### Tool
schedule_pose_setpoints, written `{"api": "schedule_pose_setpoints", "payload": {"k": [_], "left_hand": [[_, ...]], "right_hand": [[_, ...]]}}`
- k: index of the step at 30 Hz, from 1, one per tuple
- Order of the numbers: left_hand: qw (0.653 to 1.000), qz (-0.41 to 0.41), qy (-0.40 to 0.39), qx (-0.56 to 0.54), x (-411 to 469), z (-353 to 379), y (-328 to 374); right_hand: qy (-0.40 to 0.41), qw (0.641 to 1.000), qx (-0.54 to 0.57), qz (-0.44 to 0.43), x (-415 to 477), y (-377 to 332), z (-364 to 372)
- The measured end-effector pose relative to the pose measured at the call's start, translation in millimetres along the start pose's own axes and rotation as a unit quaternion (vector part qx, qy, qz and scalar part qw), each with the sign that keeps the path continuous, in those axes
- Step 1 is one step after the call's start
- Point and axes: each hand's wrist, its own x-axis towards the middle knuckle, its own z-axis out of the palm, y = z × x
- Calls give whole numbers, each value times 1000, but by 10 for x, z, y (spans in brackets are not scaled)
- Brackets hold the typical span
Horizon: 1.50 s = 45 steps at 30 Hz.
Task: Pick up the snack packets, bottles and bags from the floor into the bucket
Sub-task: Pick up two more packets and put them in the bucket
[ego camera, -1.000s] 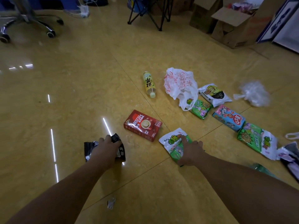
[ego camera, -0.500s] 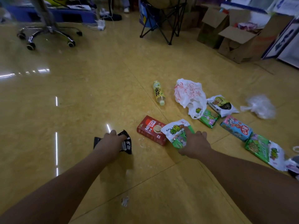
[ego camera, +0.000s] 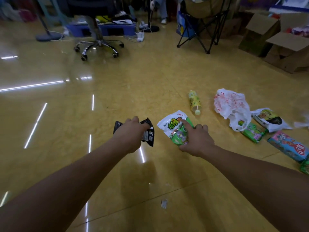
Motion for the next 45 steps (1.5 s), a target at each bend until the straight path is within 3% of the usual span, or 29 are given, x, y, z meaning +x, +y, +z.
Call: {"api": "schedule_pose_setpoints", "payload": {"k": [13,23,32,45], "left_hand": [[991,-126,51,13,-1141,-662,-1120],[966,-227,121,21,-2273,-1389,-1816],[949,-302,84,35,-3527,-1350,-2037],[921,-386,46,11,-4484,-1063,-1925]], "right_hand": [[22,987,19,-156,18,-1418,80],[41,948,80,-305,-299,-2614,29],[31,899,109,-423,-799,-3493,-4],[24,842,139,-521,-1399,-4435,-38]]}}
